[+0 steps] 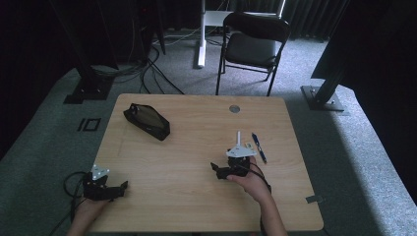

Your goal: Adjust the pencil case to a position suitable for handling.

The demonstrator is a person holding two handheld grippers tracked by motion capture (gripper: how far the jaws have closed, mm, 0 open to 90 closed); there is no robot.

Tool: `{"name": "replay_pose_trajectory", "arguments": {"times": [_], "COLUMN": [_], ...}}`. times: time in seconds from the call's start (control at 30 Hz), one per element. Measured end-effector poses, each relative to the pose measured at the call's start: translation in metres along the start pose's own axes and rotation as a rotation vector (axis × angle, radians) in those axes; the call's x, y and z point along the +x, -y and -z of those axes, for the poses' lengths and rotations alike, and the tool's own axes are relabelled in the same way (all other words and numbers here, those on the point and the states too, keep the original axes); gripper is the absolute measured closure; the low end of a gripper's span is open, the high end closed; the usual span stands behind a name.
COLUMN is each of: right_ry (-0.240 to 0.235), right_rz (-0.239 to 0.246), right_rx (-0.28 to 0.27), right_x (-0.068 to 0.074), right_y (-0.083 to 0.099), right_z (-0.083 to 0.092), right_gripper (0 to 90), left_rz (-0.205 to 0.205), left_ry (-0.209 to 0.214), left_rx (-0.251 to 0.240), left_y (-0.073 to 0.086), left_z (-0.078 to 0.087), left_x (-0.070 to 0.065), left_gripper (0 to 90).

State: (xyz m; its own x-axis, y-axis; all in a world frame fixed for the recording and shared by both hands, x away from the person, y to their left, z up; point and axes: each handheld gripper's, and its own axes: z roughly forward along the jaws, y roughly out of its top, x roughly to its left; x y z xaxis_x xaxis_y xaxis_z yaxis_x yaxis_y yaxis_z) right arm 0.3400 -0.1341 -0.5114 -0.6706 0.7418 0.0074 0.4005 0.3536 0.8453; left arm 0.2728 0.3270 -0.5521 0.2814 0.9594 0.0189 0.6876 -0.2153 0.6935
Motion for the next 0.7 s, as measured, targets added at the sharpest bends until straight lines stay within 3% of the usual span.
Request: {"name": "replay_pose_trajectory", "arguments": {"times": [0.7], "right_ry": [-0.065], "right_rz": [0.030], "right_rx": [-0.023], "right_x": [0.028], "right_y": [-0.030], "right_z": [-0.046], "right_gripper": [13.4], "left_rz": [0.002], "left_ry": [0.000], "left_rx": [-0.002], "left_y": [0.000], "left_z": [0.000], "left_x": [0.000], "left_gripper": [1.5]}}
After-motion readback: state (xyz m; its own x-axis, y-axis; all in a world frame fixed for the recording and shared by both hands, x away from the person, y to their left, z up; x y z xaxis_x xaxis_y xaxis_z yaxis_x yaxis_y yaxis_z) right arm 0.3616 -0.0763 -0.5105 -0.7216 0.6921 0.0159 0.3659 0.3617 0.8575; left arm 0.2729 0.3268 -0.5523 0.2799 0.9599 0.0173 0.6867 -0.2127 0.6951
